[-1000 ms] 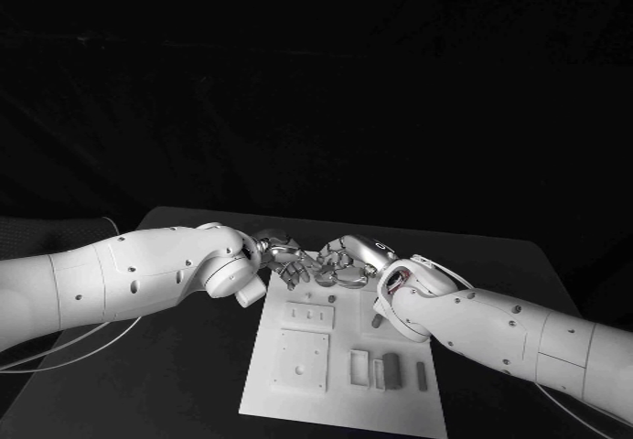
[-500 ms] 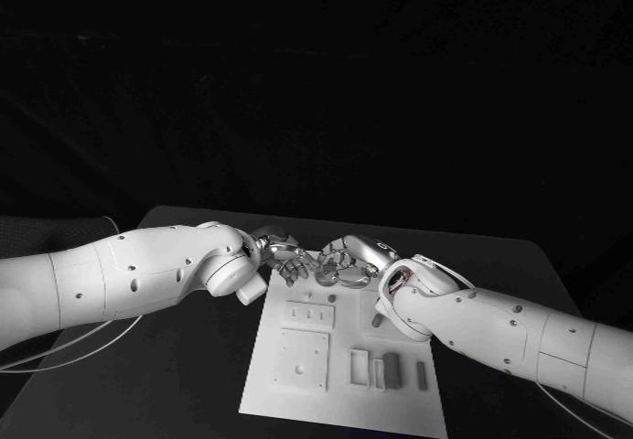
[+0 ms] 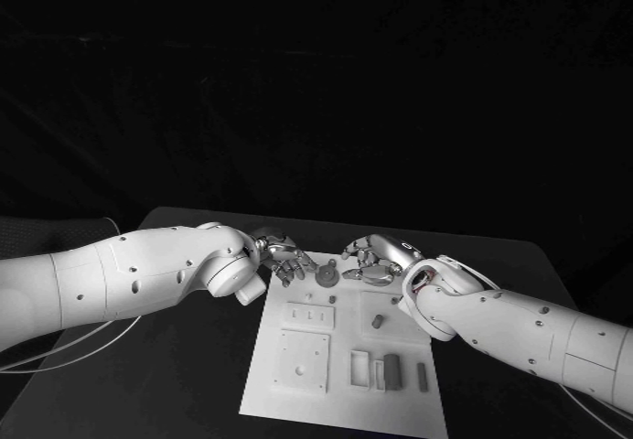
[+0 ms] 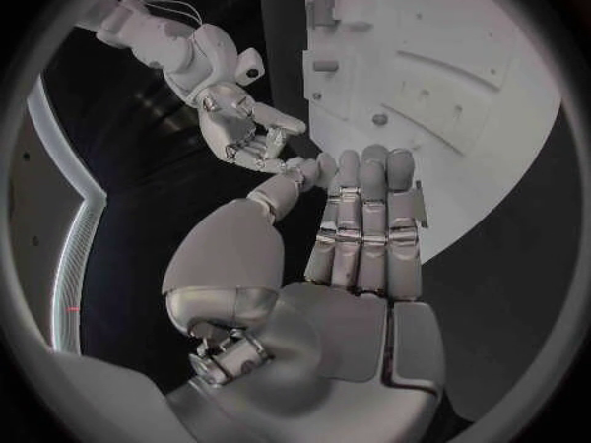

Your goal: Assemble the parts on the task board

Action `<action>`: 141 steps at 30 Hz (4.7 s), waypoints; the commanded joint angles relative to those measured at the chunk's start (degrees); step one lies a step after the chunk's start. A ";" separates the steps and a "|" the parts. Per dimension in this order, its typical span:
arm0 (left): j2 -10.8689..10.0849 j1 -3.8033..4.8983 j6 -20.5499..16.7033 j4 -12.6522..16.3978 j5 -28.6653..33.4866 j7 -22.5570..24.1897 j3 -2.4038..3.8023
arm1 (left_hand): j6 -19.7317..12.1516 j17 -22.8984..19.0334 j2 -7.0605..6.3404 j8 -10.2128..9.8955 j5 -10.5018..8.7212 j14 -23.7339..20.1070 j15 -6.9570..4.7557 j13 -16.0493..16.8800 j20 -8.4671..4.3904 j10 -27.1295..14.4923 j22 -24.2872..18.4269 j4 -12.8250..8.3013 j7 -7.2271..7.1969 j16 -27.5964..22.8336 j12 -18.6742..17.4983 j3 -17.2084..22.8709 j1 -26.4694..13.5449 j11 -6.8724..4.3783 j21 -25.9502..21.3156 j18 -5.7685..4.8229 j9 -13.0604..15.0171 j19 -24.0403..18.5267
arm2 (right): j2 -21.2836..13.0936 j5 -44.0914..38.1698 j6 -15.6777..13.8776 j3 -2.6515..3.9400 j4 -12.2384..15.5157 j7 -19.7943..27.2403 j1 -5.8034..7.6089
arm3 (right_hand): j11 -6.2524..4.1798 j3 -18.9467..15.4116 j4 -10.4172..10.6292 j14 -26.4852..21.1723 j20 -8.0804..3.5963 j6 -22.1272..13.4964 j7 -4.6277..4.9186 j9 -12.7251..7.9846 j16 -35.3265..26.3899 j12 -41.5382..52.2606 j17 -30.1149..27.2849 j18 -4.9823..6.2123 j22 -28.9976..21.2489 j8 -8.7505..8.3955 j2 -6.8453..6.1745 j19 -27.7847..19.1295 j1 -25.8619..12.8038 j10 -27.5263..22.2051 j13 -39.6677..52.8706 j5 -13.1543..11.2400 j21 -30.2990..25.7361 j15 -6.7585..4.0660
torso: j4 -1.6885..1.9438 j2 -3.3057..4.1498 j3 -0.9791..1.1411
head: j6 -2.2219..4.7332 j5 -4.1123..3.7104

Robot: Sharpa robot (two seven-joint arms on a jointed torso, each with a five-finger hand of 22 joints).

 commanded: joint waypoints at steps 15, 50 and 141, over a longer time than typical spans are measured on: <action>3.20 -0.47 0.52 -0.31 -10.69 -10.98 -0.01 | 4.84 3.78 -0.95 4.87 5.76 3.50 -2.29 4.14 -2.07 4.88 1.53 0.10 -2.98 3.47 3.43 -1.38 -2.91 -3.60 3.85 1.84 2.98 3.63 | -5.17 10.83 -2.14 2.51 -5.10 3.97 2.06 | 0.18 -0.19 -0.11 -0.14 -0.01 -1.43 2.06 -0.14 -0.38 -0.06 -0.14 0.99 0.10 -0.01 0.33 -0.38 0.85 -0.18 0.04 0.08 -0.45 0.24 | -0.23 -0.21 0.21 | 0.03 0.08; 5.93 -2.31 6.66 0.48 -25.52 -16.48 -0.06 | 8.17 4.42 -0.67 10.43 15.66 6.25 -5.94 11.70 -5.83 5.53 1.43 -0.95 -5.69 12.44 13.93 -1.01 -6.99 -6.58 16.85 1.52 9.36 4.96 | -5.53 12.54 -0.98 3.32 -7.11 3.93 2.47 | 0.18 -0.29 -0.08 -0.21 0.06 -1.40 2.06 -0.21 -0.41 -0.06 -0.17 0.99 0.11 0.01 0.49 -0.44 0.90 -0.22 0.00 0.08 -0.47 0.24 | -0.25 -0.14 0.22 | -1.86 0.02; 8.95 -5.29 10.81 -4.22 -30.80 -16.16 -0.04 | 10.00 3.49 -0.06 11.92 8.34 7.40 -6.77 13.00 -6.61 6.57 1.28 1.23 -6.89 15.78 17.06 -1.15 -7.60 -7.76 21.07 1.71 11.73 5.34 | -5.01 12.21 -0.14 3.32 -6.41 3.46 2.70 | 0.19 -0.62 -0.04 -0.27 0.20 -1.36 2.07 -0.41 -0.37 0.02 -0.19 0.99 0.14 0.04 0.68 -0.49 0.70 -0.27 -0.10 0.07 -0.50 0.25 | -0.13 -0.19 0.11 | -3.20 -0.36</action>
